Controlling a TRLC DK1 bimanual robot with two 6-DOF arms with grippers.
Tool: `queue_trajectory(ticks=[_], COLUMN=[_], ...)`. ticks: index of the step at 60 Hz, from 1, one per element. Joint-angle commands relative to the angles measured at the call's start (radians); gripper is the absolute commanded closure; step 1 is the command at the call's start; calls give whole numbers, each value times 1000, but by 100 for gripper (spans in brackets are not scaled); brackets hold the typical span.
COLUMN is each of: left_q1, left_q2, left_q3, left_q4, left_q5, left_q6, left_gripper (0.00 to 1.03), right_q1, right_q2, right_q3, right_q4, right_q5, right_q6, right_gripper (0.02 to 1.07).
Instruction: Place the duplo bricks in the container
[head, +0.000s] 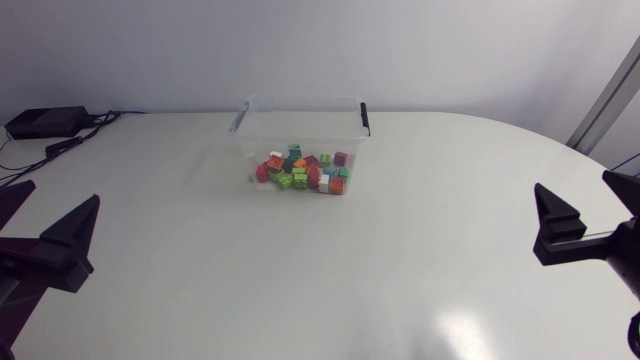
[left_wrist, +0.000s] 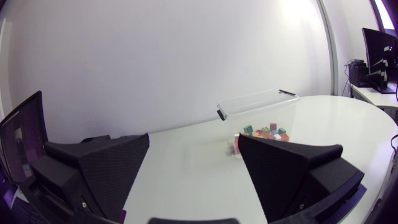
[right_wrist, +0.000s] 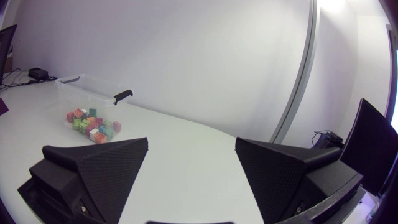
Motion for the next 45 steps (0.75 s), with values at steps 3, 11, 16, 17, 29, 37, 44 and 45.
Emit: queue_trajectory(ticks=[3,11,16,17,29,37,44,45], left_q1=[-14,-23,-29,-31,-46,-50,-50,-50], left_q2=[-29,-50,-64,-68,-101,-110,-110,-110], left_q3=[-86,-156,-201,-215,-326,-354,-354,-354], left_q4=[62,116,150,161,246,267,267,267], left_q5=[-24,-45,-59,-63,-97,-105,-105,-105], left_q6=[-67,-109,-136,-144,-210,-226,-226,-226], left_gripper=[4,4,4,4,4,4,8,8], right_q1=[-34,-62,-81,-86,-131,-143,-143,-143], right_q2=[-59,-111,-145,-155,-238,-258,-258,-258], right_q3=[-91,-166,-214,-229,-347,-377,-377,-377], right_q4=[51,88,111,119,176,191,191,191], right_q5=[-39,-80,-106,-114,-178,-195,-195,-195], right_q6=[68,114,145,154,227,246,246,246], right_gripper=[6,6,6,6,6,6,6,6])
